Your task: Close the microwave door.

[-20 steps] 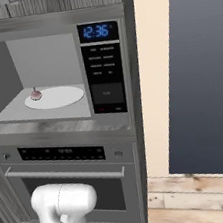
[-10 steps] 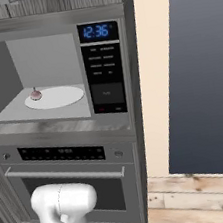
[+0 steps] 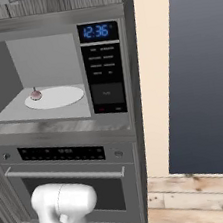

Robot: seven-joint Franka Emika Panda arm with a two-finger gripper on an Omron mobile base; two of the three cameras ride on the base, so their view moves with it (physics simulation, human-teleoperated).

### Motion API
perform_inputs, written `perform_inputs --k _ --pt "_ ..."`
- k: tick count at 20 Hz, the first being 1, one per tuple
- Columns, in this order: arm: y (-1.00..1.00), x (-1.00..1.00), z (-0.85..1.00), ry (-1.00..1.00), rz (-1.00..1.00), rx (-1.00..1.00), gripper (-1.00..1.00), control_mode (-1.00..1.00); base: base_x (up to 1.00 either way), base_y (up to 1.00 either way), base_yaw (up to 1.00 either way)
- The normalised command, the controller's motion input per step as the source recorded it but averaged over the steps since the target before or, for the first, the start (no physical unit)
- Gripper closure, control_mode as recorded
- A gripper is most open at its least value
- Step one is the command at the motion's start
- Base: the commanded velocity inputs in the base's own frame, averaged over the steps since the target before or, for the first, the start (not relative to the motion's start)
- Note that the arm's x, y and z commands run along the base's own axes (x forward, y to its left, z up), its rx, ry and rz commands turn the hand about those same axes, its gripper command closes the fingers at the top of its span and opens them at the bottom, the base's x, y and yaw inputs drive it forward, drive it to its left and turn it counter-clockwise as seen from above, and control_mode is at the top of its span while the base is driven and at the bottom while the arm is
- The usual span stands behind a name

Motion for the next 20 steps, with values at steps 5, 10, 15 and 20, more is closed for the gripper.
perform_inputs --k 5,10,15,20 --pt "0.97 -0.06 -0.21 0.00 0.00 -0.16 -1.00 -1.00 0.00 0.00 0.00" --pt "0.92 -0.09 -0.11 -0.01 -0.01 -0.14 -1.00 -1.00 0.00 0.00 0.00" --pt "0.54 0.05 -0.28 0.00 -0.05 -0.10 -1.00 -1.00 0.00 0.00 0.00" --pt "0.55 0.58 -0.44 0.02 -0.11 -0.14 -1.00 -1.00 0.00 0.00 0.00"
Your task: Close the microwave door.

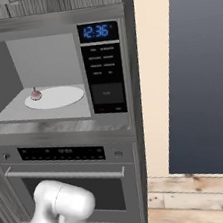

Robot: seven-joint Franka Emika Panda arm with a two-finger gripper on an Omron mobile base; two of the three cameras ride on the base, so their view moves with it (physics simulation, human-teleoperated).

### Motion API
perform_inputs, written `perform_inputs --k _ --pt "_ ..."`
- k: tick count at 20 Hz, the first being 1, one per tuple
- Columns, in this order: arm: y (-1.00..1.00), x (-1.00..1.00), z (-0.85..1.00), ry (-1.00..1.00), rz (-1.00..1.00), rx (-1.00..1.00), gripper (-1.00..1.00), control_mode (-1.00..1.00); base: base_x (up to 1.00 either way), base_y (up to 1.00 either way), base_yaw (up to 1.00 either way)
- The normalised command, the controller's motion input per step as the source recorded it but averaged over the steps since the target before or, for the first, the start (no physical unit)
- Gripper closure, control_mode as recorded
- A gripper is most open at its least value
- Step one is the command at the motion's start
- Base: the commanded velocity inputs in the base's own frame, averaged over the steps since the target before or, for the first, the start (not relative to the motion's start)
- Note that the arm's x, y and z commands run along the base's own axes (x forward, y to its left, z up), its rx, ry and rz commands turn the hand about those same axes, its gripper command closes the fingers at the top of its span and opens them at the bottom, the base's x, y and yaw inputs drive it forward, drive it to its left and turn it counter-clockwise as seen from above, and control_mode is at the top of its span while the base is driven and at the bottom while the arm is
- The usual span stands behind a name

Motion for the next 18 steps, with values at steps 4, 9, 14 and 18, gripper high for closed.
perform_inputs --k 4,9,14,18 --pt "0.44 0.85 -0.44 0.12 -0.09 -0.16 -1.00 -1.00 0.00 0.00 0.00" --pt "0.24 0.90 -0.44 0.16 -0.06 -0.13 -1.00 -1.00 0.00 0.00 0.00" --pt "-0.11 0.71 -0.37 0.16 -0.09 -0.14 -1.00 -1.00 0.00 0.00 0.00" --pt "-0.80 0.44 -0.04 0.06 -0.11 -0.07 -1.00 -1.00 0.00 0.00 0.00"
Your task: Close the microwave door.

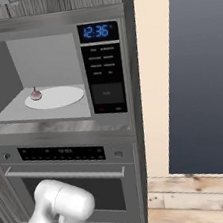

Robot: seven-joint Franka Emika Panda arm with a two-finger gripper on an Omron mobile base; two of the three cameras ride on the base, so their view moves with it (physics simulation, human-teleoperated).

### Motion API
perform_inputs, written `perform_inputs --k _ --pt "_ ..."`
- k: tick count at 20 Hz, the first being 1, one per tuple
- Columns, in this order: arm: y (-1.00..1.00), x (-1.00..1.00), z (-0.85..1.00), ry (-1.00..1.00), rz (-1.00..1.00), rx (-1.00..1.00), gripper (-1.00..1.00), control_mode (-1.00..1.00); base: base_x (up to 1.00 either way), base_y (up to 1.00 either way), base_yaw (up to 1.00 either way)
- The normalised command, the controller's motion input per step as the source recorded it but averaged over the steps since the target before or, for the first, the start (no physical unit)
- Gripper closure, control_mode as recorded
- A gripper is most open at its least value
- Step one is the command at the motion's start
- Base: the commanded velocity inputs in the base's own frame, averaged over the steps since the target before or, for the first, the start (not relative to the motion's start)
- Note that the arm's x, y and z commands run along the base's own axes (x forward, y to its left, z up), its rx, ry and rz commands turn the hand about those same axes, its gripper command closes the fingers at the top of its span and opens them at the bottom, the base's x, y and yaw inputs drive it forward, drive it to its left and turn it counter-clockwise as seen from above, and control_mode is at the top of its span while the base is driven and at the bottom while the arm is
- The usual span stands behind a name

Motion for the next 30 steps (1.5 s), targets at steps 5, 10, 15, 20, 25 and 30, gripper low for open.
perform_inputs --k 5,10,15,20,25,30 --pt "-0.92 0.39 0.00 0.06 -0.11 -0.10 -1.00 -1.00 0.00 0.00 0.00" --pt "-0.84 0.53 0.04 0.06 -0.09 -0.16 -1.00 -1.00 0.00 0.00 0.00" --pt "-0.85 0.60 0.01 0.04 -0.07 -0.14 -1.00 -1.00 0.00 0.00 0.00" --pt "-0.80 0.73 0.00 -0.01 -0.02 -0.06 -1.00 -1.00 0.00 0.00 0.00" --pt "-0.43 0.93 -0.06 -0.05 -0.01 -0.01 -1.00 -1.00 0.00 0.00 0.00" --pt "-0.66 1.00 -0.16 -0.03 0.00 0.00 -1.00 -1.00 0.00 0.00 0.00"
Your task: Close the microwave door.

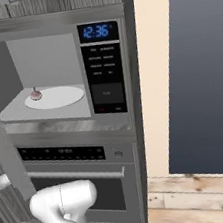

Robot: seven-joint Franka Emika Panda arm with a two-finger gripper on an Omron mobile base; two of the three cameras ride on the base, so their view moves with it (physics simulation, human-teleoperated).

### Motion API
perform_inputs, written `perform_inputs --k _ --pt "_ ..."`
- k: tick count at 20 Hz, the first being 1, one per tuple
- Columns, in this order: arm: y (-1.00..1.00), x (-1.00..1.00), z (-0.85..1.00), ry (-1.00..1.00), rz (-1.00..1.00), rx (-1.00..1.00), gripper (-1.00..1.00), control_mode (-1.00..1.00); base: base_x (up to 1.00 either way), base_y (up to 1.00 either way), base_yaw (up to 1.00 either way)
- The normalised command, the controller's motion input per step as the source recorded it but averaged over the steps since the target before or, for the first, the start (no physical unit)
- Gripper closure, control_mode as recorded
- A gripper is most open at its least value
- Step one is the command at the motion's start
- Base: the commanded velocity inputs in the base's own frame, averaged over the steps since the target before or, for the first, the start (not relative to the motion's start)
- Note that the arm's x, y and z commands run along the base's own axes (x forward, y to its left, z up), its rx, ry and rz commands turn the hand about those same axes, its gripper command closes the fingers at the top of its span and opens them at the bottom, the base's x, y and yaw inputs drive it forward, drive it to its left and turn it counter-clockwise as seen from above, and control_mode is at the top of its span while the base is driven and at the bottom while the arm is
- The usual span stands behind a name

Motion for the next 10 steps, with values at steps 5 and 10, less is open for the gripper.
perform_inputs --k 5,10 --pt "-0.53 1.00 -0.03 -0.08 0.00 0.00 -1.00 -1.00 0.00 0.00 0.00" --pt "-0.42 0.98 0.00 -0.03 0.02 0.00 -1.00 -1.00 0.00 0.00 0.00"
